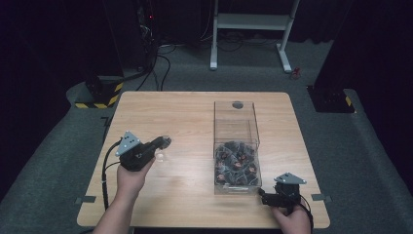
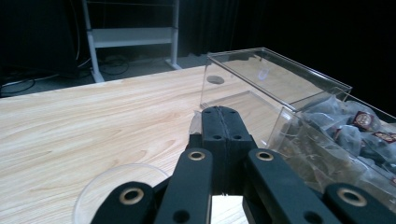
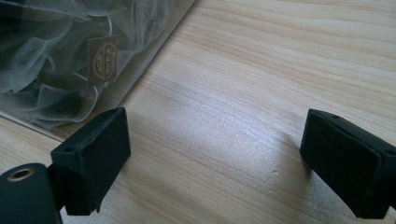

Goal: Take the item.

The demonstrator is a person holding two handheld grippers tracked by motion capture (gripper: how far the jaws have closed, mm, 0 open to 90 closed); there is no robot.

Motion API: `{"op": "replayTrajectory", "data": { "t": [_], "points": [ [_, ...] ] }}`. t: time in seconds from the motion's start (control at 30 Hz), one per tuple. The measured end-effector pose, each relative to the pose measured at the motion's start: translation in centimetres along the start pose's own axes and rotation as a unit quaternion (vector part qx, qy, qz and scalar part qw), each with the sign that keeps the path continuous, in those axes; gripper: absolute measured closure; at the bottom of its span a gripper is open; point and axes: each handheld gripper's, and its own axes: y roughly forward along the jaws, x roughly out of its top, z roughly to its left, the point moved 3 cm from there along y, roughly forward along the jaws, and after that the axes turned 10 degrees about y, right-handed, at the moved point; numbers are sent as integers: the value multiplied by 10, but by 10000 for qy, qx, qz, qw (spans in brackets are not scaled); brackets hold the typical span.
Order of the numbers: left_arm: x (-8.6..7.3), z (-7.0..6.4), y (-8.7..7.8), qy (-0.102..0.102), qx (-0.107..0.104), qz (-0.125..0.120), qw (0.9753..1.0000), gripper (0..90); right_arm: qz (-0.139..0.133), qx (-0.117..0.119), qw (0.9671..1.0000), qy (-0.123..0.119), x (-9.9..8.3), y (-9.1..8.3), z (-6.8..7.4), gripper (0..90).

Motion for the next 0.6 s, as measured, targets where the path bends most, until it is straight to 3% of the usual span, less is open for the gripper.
{"op": "replayTrajectory", "data": {
  "t": [0.6],
  "points": [
    [-13,23,-2,-167,263,199,9993,900,0,-1,10000,2,0,0,0,82]
  ]
}}
